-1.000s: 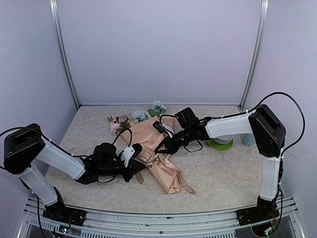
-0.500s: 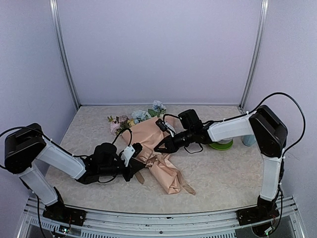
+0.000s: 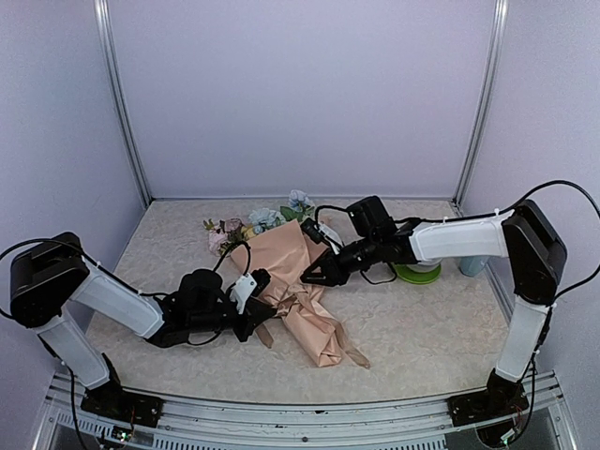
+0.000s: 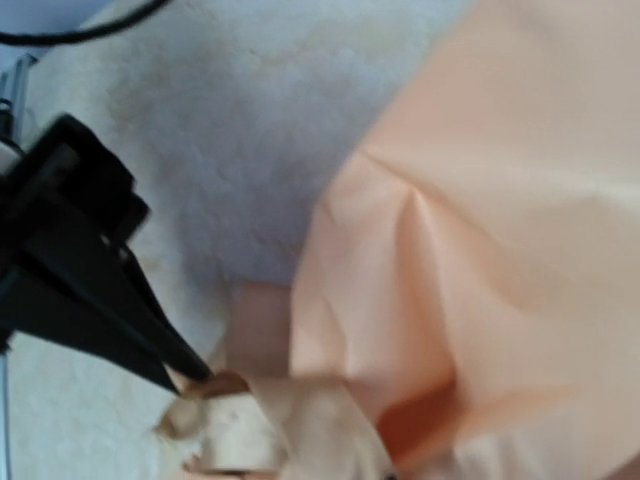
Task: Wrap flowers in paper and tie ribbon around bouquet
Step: Cross the half-tied ribbon over the folded bouquet.
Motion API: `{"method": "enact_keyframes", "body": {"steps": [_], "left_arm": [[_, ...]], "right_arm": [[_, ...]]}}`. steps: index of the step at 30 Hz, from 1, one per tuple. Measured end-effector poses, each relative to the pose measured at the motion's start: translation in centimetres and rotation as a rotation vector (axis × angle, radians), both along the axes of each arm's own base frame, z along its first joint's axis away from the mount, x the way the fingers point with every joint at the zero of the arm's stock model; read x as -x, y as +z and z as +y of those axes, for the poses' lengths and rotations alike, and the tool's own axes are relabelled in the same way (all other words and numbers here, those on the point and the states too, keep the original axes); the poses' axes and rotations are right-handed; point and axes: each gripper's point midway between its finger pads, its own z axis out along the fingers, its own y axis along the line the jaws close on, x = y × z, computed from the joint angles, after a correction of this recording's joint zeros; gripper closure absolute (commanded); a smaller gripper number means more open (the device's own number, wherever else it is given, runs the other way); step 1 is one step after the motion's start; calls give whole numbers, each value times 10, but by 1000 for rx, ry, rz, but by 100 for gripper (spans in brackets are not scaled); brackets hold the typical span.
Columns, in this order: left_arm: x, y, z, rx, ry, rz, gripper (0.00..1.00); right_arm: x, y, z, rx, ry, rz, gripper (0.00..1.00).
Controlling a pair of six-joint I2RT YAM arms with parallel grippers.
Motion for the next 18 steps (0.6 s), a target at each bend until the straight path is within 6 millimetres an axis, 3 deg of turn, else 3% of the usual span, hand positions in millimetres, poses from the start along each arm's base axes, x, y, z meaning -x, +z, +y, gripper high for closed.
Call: {"method": "enact_keyframes", "body": {"steps": [5, 10, 15, 18], "left_arm": [[-3, 1, 2, -5, 26, -11, 73], [-3, 14, 13, 28, 90, -30, 49], [10, 27, 30, 84, 113, -33, 41], [14, 37, 31, 115, 105, -44, 43]], "right_arm": [[10, -19, -12, 45, -10, 30, 66], [19, -33, -21, 78, -26, 68, 64], [29, -41, -26, 86, -35, 101, 64], [32, -43, -25, 81, -36, 111, 64]]}}
